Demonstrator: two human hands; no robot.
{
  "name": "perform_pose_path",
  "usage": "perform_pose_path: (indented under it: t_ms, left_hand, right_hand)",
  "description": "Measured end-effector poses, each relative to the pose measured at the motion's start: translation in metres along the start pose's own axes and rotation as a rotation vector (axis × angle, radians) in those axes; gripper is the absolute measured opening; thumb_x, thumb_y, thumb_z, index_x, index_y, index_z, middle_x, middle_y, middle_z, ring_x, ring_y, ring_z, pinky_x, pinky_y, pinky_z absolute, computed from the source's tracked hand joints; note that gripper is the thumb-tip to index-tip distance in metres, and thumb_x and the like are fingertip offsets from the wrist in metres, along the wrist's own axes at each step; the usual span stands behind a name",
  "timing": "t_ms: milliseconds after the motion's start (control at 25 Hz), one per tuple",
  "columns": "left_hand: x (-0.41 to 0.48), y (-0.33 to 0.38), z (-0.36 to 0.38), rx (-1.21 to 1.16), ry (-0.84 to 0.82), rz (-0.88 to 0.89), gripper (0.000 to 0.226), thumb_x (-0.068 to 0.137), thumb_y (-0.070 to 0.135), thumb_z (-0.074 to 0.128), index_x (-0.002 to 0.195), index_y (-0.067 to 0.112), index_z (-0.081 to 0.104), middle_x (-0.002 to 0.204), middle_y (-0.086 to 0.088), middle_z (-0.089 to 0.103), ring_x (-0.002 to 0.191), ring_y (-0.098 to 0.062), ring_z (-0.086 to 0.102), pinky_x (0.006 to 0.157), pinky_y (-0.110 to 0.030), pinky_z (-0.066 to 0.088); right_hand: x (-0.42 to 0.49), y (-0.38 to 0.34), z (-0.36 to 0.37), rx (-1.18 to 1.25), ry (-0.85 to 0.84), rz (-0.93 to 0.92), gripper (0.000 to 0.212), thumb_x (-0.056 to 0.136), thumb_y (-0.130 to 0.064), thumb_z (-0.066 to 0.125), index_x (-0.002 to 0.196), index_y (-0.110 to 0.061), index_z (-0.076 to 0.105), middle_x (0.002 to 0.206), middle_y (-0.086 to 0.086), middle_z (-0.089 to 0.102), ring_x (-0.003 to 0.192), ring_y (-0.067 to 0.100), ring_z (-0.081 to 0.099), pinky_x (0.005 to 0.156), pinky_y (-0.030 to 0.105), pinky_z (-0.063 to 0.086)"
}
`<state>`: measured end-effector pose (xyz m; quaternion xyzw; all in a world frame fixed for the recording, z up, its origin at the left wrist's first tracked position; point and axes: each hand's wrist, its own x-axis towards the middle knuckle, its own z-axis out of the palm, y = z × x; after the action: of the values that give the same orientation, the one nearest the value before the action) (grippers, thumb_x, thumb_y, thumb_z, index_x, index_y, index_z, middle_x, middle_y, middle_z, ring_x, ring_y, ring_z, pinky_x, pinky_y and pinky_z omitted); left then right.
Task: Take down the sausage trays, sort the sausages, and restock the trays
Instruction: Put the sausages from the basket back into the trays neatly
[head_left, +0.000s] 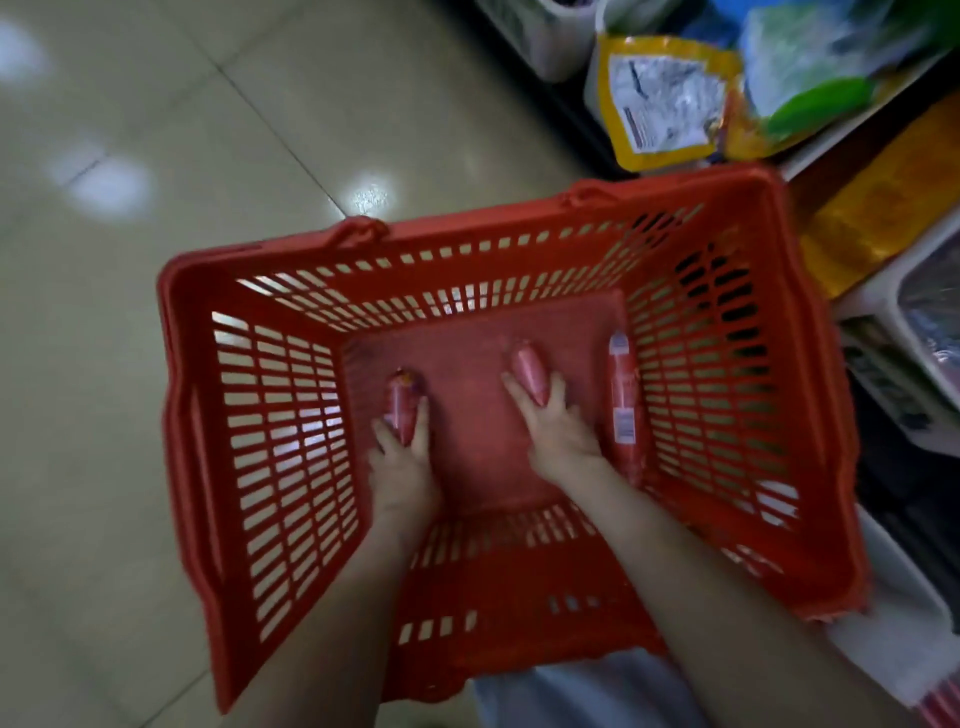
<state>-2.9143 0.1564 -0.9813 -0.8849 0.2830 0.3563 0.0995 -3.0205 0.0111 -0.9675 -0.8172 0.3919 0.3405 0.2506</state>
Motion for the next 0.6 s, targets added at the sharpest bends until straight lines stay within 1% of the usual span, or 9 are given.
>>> perform_pose_path:
  t_ms: [80,160,200,320,360,440,520,560,600]
  left_hand:
    - [-0.004,0.012,-0.016,-0.074,-0.01,0.084,0.096,0.082,0.014,0.059,0.148,0.043,-0.004,0.143,-0.022,0.012,0.113,-0.039,0.039,0.103,-0.042,0.034]
    - [-0.017,0.031,-0.042,-0.262,-0.002,0.101,0.091,0.082,0.011,0.057,0.149,0.044,0.004,0.137,-0.017,0.018,0.112,-0.04,0.038,0.106,-0.04,0.029]
    - [-0.029,0.042,-0.057,-0.38,0.018,0.105,0.09,0.082,0.014,0.06,0.148,0.044,0.008,0.133,-0.015,0.02,0.112,-0.041,0.04,0.107,-0.04,0.028]
    - [-0.085,0.08,-0.112,-0.635,0.132,0.255,0.088,0.079,0.021,0.069,0.146,0.046,0.018,0.116,-0.006,0.027,0.105,-0.042,0.052,0.106,-0.04,0.036]
    - [-0.107,0.094,-0.131,-0.69,0.148,0.326,0.087,0.079,0.02,0.069,0.146,0.047,0.019,0.114,-0.004,0.026,0.105,-0.04,0.054,0.105,-0.037,0.037]
    - [-0.159,0.124,-0.165,-0.764,0.16,0.466,0.087,0.081,0.016,0.068,0.146,0.046,0.019,0.118,-0.004,0.027,0.11,-0.035,0.054,0.102,-0.021,0.034]
    - [-0.215,0.154,-0.193,-0.807,0.143,0.597,0.089,0.079,0.008,0.066,0.147,0.042,0.02,0.123,-0.007,0.027,0.115,-0.029,0.051,0.092,-0.006,0.027]
    - [-0.245,0.169,-0.205,-0.827,0.129,0.672,0.09,0.078,0.005,0.066,0.147,0.041,0.02,0.122,-0.007,0.027,0.116,-0.026,0.05,0.09,-0.004,0.025]
    - [-0.275,0.183,-0.215,-0.835,0.104,0.747,0.092,0.077,0.004,0.067,0.147,0.042,0.02,0.121,-0.006,0.028,0.115,-0.022,0.048,0.091,-0.004,0.025]
  right_hand:
    - [-0.007,-0.011,-0.006,0.09,-0.028,-0.113,0.099,0.085,-0.001,0.054,0.144,-0.054,-0.006,0.154,0.01,-0.006,0.128,0.038,0.034,0.103,0.042,0.037]
    - [-0.021,-0.015,-0.021,0.25,-0.041,-0.171,0.1,0.084,-0.001,0.052,0.142,-0.058,-0.006,0.154,0.008,0.001,0.13,0.04,0.033,0.105,0.044,0.037]
    - [-0.034,-0.011,-0.031,0.335,-0.016,-0.186,0.102,0.082,-0.001,0.052,0.139,-0.06,-0.009,0.153,0.007,0.004,0.13,0.04,0.035,0.105,0.043,0.038]
    - [-0.096,0.009,-0.077,0.565,0.227,-0.203,0.107,0.077,-0.005,0.057,0.137,-0.062,-0.011,0.144,0.004,0.014,0.123,0.035,0.045,0.1,0.036,0.043]
    - [-0.123,0.018,-0.092,0.654,0.323,-0.202,0.108,0.077,-0.006,0.058,0.137,-0.063,-0.01,0.14,0.002,0.016,0.12,0.032,0.048,0.099,0.033,0.044]
    - [-0.188,0.038,-0.122,0.796,0.502,-0.191,0.106,0.077,-0.004,0.059,0.136,-0.064,-0.006,0.131,-0.001,0.022,0.113,0.024,0.052,0.097,0.025,0.044]
    - [-0.255,0.064,-0.143,0.862,0.625,-0.185,0.103,0.077,-0.002,0.059,0.138,-0.059,-0.003,0.128,-0.002,0.024,0.111,0.013,0.049,0.094,0.013,0.039]
    - [-0.291,0.078,-0.151,0.893,0.669,-0.184,0.103,0.076,-0.001,0.058,0.14,-0.056,-0.001,0.13,-0.001,0.024,0.112,0.009,0.046,0.094,0.011,0.039]
    - [-0.325,0.092,-0.157,0.935,0.709,-0.181,0.103,0.074,-0.001,0.057,0.142,-0.054,0.001,0.132,0.0,0.024,0.115,0.009,0.044,0.095,0.015,0.041]
